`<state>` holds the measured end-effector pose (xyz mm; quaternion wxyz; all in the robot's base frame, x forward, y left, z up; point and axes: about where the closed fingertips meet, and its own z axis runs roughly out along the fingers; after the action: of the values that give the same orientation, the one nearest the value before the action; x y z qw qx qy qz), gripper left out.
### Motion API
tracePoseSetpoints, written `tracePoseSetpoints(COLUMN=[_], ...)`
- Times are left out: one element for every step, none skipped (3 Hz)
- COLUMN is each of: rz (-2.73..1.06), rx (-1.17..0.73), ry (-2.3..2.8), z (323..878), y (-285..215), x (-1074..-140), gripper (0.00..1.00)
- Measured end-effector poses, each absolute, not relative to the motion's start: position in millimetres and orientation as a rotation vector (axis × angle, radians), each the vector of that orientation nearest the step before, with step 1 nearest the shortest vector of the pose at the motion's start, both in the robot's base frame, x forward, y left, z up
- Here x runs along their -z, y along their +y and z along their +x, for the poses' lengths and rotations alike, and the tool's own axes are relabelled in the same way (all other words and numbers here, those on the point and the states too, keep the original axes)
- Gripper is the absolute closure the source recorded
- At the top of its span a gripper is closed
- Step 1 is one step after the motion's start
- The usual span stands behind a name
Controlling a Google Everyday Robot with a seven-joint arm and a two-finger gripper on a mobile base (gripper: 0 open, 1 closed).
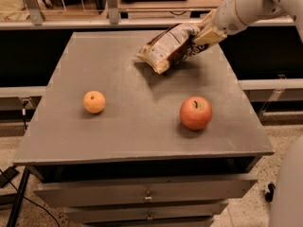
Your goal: Move brown chip bag near apple
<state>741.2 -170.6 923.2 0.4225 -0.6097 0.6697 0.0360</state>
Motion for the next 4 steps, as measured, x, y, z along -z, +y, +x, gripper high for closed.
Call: tracePoseSetpoints(rz=[-1.422, -1.332, -1.253, -1.226], rx=[-0.081, -0.09, -0.127, -0.171], ry=[1.736, 1.763, 1.775, 1.768], z=[728.7, 714.0, 701.5, 682.7], y=[-187.0, -199.0, -210.7, -211.9], x=[-945.9, -956.8, -961.1, -964.1], gripper=[1.0, 1.0, 1.0, 1.0])
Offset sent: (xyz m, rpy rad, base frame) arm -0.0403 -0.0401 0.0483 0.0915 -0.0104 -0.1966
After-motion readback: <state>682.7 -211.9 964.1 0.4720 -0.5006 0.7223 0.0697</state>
